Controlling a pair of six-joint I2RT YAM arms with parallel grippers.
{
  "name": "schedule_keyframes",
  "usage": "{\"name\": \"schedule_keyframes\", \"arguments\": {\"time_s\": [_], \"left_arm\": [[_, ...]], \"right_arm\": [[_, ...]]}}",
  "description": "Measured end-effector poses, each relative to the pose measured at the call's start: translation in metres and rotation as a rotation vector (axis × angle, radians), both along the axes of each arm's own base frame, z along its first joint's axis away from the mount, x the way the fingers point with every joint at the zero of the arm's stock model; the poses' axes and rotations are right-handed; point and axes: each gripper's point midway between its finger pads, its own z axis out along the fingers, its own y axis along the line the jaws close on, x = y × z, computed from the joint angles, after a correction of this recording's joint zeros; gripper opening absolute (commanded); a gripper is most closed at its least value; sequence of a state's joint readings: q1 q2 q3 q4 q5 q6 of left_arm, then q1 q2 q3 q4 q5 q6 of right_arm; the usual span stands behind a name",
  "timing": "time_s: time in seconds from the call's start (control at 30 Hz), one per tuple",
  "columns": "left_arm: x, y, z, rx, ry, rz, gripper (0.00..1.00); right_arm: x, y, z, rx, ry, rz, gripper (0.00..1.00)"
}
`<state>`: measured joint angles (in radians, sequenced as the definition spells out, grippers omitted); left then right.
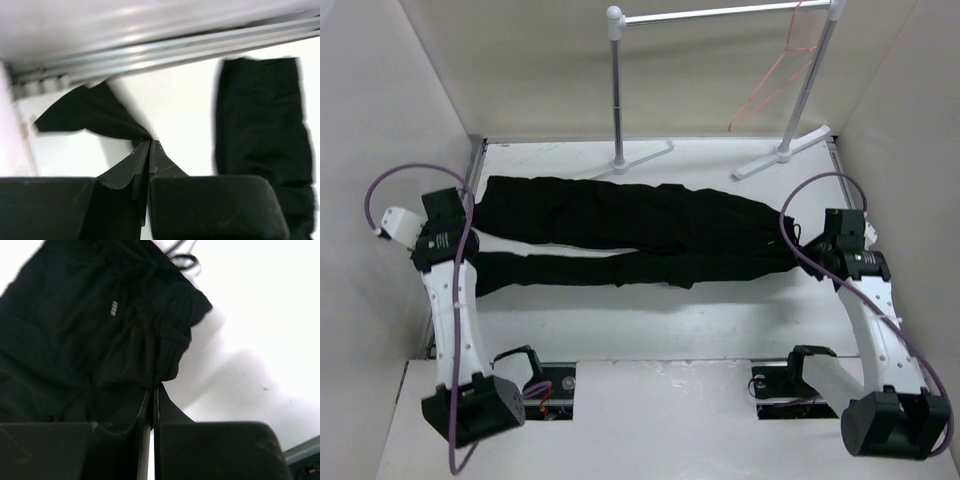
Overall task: Place the trousers on the hanger
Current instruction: Fold the trousers at the center of the board.
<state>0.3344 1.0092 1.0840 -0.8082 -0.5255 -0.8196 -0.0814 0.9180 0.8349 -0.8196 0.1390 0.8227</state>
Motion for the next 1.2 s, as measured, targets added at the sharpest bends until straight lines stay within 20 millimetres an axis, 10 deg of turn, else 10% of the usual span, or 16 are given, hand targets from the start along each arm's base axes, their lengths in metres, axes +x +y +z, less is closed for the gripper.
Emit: {"name": "schedule_keyframes", "arguments": {"time_s": [0.27,0.53,0.7,0.93,1.0,1.1,1.2], "left_arm": [[0.131,0.009,0.012,0.027,0.032,-0.11,0.0],[0.29,0.009,-0.016,0.089,0.07,-0.26,0.04],[0.351,0.021,-0.056,0.123,0.101,-0.3,0.49],[0.325,0.031,-0.103,0.061,0.216,-0.308,0.56],[0.294,0.027,-0.109,0.028,0.25,-0.303,0.56],[0.236,0.013,-0.11,-0.045,0.252,-0.282,0.56],[0.186,-0.008,-0.108,-0.14,0.172,-0.257,0.58]], "right_arm": [[0.066,0.004,0.015,0.031,0.019,0.036,0.01],[0.196,0.004,0.019,0.064,0.003,0.07,0.03],[0.273,-0.008,-0.007,0.042,0.013,0.058,0.48],[0.295,-0.014,-0.029,0.023,0.045,0.063,0.69],[0.281,-0.012,-0.021,0.011,0.026,0.068,0.58],[0.234,-0.001,-0.007,0.007,-0.002,0.082,0.17],[0.185,0.017,0.003,0.035,-0.046,0.096,0.14]]}}
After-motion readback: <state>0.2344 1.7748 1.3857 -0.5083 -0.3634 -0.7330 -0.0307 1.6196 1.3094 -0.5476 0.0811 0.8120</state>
